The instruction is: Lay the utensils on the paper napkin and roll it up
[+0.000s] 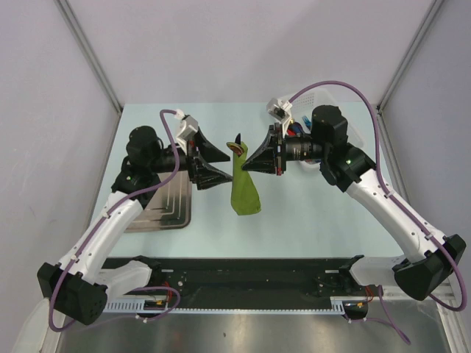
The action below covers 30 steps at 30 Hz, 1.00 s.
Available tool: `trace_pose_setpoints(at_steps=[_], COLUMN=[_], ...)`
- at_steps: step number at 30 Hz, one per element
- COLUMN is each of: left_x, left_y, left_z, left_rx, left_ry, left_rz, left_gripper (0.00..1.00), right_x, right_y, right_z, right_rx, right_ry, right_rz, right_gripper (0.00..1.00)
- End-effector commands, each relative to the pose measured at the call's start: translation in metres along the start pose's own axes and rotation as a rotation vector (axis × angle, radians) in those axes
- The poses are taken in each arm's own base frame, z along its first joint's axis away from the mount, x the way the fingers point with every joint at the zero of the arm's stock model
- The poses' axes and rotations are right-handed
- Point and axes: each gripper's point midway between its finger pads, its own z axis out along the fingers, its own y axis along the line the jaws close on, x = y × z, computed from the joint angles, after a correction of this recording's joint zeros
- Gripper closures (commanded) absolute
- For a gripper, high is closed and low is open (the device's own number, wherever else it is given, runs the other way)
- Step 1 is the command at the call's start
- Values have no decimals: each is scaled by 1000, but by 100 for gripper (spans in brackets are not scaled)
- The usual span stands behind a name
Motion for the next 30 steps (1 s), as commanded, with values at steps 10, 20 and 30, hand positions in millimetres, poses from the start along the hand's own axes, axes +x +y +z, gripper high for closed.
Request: trace_pose_setpoints(at_steps=[10, 20, 30], left_x=[-29, -18, -18], left_y=[-54, -60, -59], left_z=[19, 19, 19], left_rx=[181, 201, 208], left_ry=[-55, -50, -59], left_rz=[54, 44, 45], left_gripper=[38, 61, 100], right_x=[-31, -35, -43], right_y=[43, 47, 48], right_z=[3, 7, 7], right_rx=[-15, -22, -9], right_ry=[-66, -81, -111], right_rz=[-186, -193, -185], right_gripper=[100, 100, 86])
